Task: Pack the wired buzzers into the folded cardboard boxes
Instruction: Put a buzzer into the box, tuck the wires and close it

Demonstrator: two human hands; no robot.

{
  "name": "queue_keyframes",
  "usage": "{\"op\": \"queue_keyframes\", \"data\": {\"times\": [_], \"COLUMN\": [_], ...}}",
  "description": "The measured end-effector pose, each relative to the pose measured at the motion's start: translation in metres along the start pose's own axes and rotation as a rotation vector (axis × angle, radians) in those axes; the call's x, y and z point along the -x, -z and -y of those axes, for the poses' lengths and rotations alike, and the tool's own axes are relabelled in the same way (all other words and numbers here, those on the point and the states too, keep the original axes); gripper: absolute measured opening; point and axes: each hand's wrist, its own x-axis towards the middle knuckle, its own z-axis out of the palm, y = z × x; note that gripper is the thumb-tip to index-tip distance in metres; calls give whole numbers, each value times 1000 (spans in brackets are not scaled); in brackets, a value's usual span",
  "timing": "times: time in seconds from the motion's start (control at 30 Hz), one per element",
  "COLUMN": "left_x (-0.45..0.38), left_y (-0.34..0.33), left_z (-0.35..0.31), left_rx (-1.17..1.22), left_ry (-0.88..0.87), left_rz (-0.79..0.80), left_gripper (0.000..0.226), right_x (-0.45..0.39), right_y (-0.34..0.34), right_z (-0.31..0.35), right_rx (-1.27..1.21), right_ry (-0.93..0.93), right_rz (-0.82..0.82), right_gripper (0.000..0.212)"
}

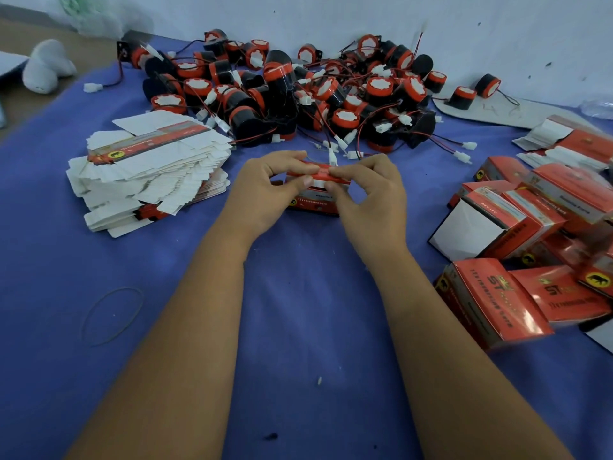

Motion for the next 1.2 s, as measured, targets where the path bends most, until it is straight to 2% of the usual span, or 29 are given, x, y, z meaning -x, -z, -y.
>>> {"op": "queue_keyframes", "data": {"times": [0.2, 0.33, 0.43, 0.6, 1.2], "left_x": [0, 1, 1, 1, 4], "left_y": [4, 12, 13, 6, 4], "left_z": [0, 1, 2, 2, -2], "left_rx": [7, -12, -98, -168, -167], "left_ry": [8, 5, -13, -22, 16], "left_rz": [59, 156, 147, 72, 72], "left_gripper": [25, 37, 48, 41, 32], "right_x": [2, 3, 3, 1, 4], "right_y": [3, 3, 2, 4, 1], "right_z": [1, 1, 3, 5, 16], "right_rx": [1, 2, 103, 262, 360], "right_ry": [25, 42, 122, 212, 97], "right_rz": [25, 21, -26, 5, 115], "right_gripper": [12, 12, 9, 9, 18]}}
